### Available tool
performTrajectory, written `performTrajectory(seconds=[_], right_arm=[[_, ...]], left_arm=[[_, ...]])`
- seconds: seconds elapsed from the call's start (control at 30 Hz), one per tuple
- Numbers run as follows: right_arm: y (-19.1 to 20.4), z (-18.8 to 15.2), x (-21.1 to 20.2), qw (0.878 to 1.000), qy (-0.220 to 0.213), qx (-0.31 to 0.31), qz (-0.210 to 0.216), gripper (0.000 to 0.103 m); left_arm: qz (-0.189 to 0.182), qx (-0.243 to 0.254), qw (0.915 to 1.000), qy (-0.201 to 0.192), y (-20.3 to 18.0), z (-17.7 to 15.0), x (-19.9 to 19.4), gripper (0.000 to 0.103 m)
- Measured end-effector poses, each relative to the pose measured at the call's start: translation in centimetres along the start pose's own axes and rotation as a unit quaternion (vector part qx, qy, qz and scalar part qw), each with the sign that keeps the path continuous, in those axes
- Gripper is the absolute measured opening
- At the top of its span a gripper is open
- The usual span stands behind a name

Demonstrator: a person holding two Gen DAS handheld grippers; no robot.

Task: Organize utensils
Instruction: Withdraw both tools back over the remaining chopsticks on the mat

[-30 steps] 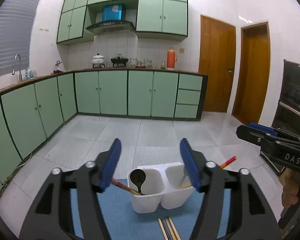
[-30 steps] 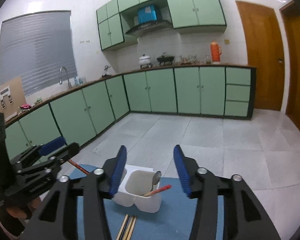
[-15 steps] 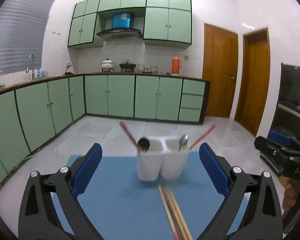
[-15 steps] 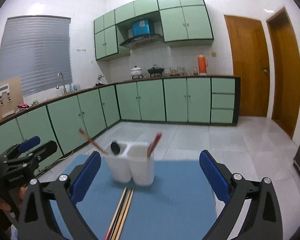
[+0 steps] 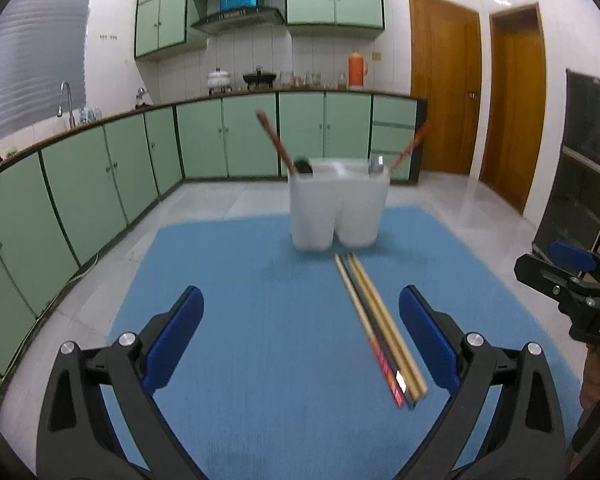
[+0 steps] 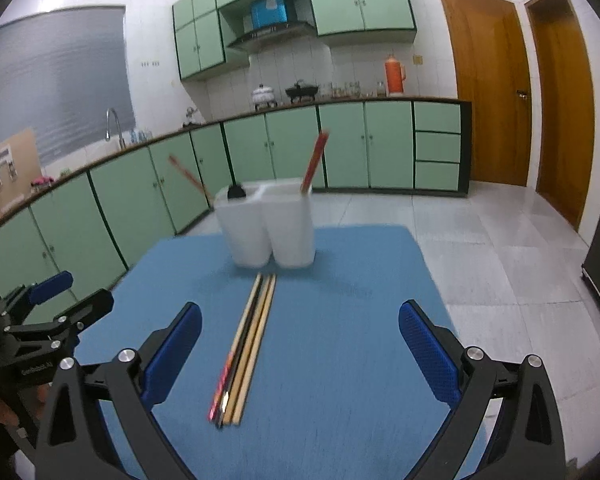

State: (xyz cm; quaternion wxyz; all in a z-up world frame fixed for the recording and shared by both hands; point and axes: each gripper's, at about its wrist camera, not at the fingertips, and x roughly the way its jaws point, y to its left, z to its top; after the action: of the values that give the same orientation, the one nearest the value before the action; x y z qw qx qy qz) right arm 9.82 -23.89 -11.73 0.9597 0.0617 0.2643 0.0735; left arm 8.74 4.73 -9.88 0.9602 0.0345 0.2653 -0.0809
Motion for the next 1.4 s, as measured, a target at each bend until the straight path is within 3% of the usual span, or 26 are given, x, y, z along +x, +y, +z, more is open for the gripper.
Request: performTrajectory(seconds=[0.23, 0.63, 0.9, 1.4], right_arm=[[1.4, -4.6, 1.9, 0.998, 0.058, -0.015, 0.003, 0.095], [3.4, -8.1, 4.7, 0.991, 0.126, -0.040, 0.024, 0.061], [4.1, -8.5, 5.7, 0.987, 0.151, -0.054, 0.025, 0.041], [4.8, -8.2, 6.5, 0.985, 0.161, -0.066, 0.013, 0.031]], left_arm=[[0.004, 0.010, 0.9989, 0.046, 0.2, -3.8, 0.9, 0.095], [0.011, -0.001, 0.9949, 0.100, 1.2, -6.8, 2.6, 0.095], [0.008, -0.009, 0.9928, 0.119, 1.0, -7.5, 3.3, 0.095], [0.003, -0.008, 0.9917, 0.128, 0.1, -7.7, 3.4, 0.095]])
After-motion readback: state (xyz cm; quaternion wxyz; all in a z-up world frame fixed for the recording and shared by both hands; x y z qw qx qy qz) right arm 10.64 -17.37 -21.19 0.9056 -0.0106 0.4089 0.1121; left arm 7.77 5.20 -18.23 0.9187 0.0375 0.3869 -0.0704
